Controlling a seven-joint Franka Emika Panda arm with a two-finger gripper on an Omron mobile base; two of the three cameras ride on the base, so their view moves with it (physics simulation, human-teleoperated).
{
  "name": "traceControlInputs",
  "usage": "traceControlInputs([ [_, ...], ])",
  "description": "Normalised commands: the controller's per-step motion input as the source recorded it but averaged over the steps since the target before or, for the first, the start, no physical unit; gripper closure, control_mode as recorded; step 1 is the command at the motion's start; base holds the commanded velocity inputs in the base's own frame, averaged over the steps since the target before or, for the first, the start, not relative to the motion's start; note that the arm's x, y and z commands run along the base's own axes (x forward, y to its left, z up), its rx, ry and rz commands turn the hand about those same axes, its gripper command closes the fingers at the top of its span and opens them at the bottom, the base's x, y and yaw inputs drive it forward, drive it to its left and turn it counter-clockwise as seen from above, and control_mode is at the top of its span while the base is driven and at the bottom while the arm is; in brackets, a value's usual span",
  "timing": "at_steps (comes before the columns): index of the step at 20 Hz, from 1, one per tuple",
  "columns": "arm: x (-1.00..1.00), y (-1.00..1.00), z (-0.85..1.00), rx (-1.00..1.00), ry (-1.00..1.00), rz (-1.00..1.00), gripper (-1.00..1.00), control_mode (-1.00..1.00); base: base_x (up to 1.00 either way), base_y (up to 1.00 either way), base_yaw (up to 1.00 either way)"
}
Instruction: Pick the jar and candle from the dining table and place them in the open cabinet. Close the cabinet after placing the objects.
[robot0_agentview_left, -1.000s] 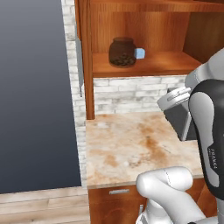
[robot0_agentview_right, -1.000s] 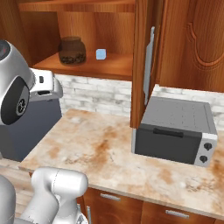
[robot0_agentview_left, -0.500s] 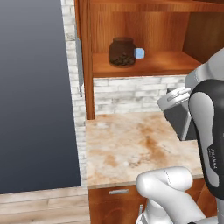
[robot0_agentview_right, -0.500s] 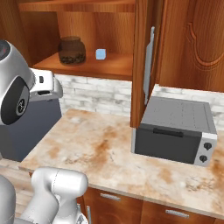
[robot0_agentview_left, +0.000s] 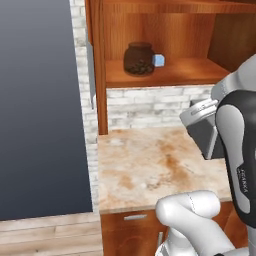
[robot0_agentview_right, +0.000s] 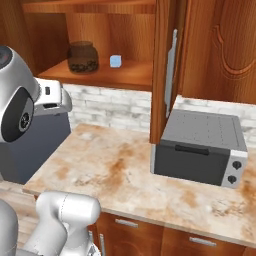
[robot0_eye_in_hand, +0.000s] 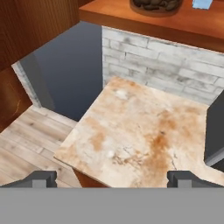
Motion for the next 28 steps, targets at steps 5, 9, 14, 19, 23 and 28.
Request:
traceControlInputs([
  [5, 0.0, 0.0, 0.0, 0.0, 0.0, 0.0, -1.0, 1.0, -0.55, 0.05, -0.01],
  [9, 0.0, 0.0, 0.0, 0.0, 0.0, 0.0, -1.0, 1.0, -0.49, 0.03, -0.01],
  [14, 0.0, 0.0, 0.0, 0.0, 0.0, 0.0, -1.0, 1.0, -0.48, 0.06, 0.08],
  [19, 0.0, 0.0, 0.0, 0.0, 0.0, 0.0, -1.0, 1.0, -0.23, 0.09, 0.84],
  [23, 0.0, 0.0, 0.0, 0.0, 0.0, 0.0, -1.0, 1.0, -0.05, 0.01, 1.0],
  [28, 0.0, 0.0, 0.0, 0.0, 0.0, 0.0, -1.0, 1.0, -0.02, 0.0, 1.0],
])
